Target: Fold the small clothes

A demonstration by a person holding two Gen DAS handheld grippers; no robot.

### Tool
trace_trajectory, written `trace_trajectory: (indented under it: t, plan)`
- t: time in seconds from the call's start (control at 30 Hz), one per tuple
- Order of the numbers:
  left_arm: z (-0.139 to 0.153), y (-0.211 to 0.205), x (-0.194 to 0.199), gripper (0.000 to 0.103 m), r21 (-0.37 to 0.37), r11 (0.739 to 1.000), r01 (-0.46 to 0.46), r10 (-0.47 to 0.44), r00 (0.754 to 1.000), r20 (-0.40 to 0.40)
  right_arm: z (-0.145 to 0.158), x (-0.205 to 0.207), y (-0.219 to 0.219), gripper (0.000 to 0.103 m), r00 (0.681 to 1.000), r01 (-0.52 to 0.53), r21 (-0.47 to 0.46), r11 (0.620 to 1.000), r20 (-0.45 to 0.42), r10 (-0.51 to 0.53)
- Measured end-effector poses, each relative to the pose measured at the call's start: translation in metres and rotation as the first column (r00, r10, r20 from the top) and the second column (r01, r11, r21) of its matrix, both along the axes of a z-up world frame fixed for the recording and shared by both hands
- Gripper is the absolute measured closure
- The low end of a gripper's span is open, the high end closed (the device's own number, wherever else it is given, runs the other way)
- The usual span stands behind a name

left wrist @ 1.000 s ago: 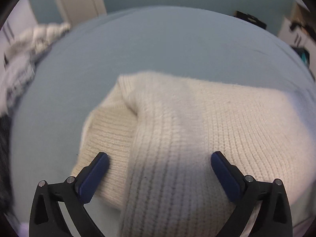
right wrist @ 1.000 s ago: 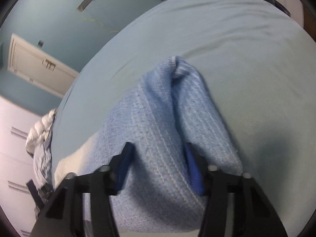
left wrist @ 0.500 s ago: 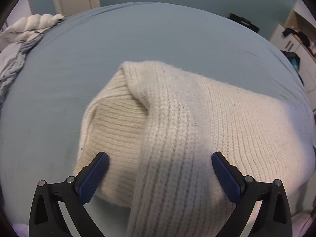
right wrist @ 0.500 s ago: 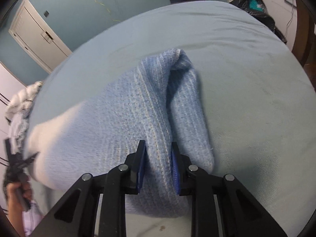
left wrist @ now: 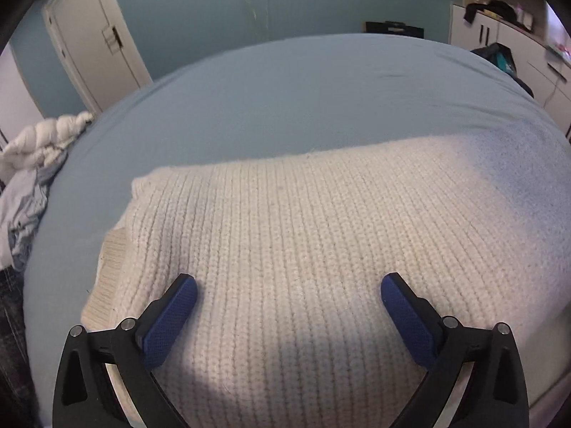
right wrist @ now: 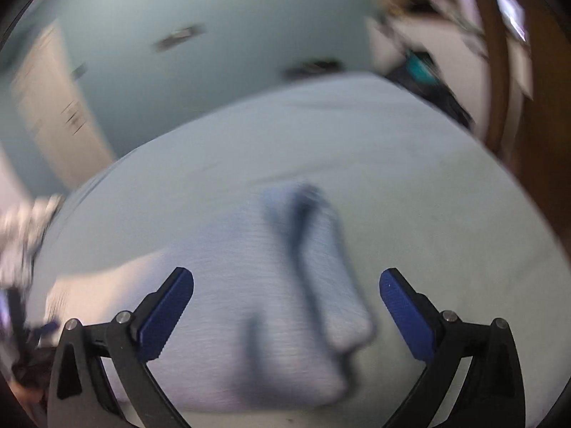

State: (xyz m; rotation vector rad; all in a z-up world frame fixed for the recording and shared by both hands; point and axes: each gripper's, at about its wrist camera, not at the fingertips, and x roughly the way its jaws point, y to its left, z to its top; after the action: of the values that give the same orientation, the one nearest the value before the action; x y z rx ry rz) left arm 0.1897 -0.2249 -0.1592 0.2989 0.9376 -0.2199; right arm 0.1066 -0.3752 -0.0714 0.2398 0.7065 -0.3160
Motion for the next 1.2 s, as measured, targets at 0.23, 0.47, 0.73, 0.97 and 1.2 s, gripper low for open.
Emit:
trace_trajectory:
  t: [0.23,0.47,0.73,0.97,1.2]
  plan:
    - [-0.005,-0.006,0.001,0.0,0.011,1.0,-0.005,0.005,1.0,-0.013,-0.057,0.039,0.036,0.001,0.971,-0.125,-0.02,0.992,-0.208,0.118]
    - [0.033,0.011,-0.006,0.0,-0.014,1.0,-0.021,0.02,0.999,-0.04,-0.055,0.038,0.041,0.001,0.976,-0.133,-0.045,0.99,-0.182,0.123]
    - [0.034,0.031,-0.017,0.0,0.027,0.998,-0.06,0.06,0.998,-0.008,-0.052,0.008,0.055,0.001,0.982,-0.162,-0.091,0.983,-0.111,0.152]
    - [0.035,0.028,-0.024,0.0,0.04,0.996,-0.076,0.074,0.997,0.038,-0.067,0.011,0.051,0.001,0.967,-0.174,-0.055,0.983,-0.199,0.159]
    - [0.061,0.062,-0.014,0.0,-0.077,0.988,-0.137,0.136,0.991,-0.019,-0.082,-0.074,-0.05,0.001,0.976,0.219,0.63,0.745,-0.134,-0.174]
